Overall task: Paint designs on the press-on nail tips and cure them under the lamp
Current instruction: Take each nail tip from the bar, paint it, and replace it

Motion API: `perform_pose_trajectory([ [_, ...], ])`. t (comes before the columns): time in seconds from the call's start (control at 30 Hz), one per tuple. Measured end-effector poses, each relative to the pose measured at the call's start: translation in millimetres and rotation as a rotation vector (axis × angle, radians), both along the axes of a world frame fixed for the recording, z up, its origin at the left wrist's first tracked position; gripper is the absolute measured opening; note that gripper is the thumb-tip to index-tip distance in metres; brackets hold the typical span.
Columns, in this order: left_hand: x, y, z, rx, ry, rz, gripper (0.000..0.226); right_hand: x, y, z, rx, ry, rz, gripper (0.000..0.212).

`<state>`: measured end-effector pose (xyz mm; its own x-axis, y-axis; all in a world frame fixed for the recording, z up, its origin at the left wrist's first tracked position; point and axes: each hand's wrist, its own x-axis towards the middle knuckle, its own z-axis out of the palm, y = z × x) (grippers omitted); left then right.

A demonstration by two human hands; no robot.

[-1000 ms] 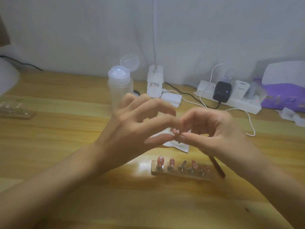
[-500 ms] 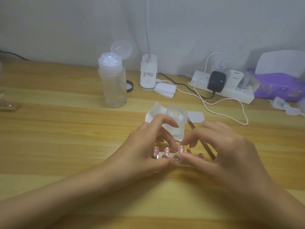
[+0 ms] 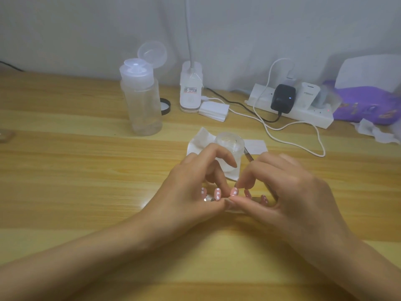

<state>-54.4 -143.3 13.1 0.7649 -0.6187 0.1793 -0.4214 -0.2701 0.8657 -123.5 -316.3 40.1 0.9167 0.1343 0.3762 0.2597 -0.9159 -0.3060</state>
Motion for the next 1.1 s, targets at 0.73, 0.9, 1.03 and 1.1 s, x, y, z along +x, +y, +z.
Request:
perform_pose_trajectory([
  [0.73,-2.9,10.3,0.9,0.113,-0.243,0.030,0.055,9.2,-28.1,4.7,0.172,0.050,0.098,0.033],
  [0.9,6.6,29.7,5.1,0.260,-0.309,-0.037,0.068,25.6,-66.1,8.8,0.125,0.102,0.098,0.009],
  [1.03,4.5,45.9,-4.2,0.338,-0.298,-0.029,0.049,43.3,-81.9,3.4,0.018,0.145,0.155,0.031],
  [1.1,2.5,50.2,-7.0,0.281,-0.308,0.005,0.032,49.1,-82.3,-0.3,-0.126,0.181,0.248,0.041],
])
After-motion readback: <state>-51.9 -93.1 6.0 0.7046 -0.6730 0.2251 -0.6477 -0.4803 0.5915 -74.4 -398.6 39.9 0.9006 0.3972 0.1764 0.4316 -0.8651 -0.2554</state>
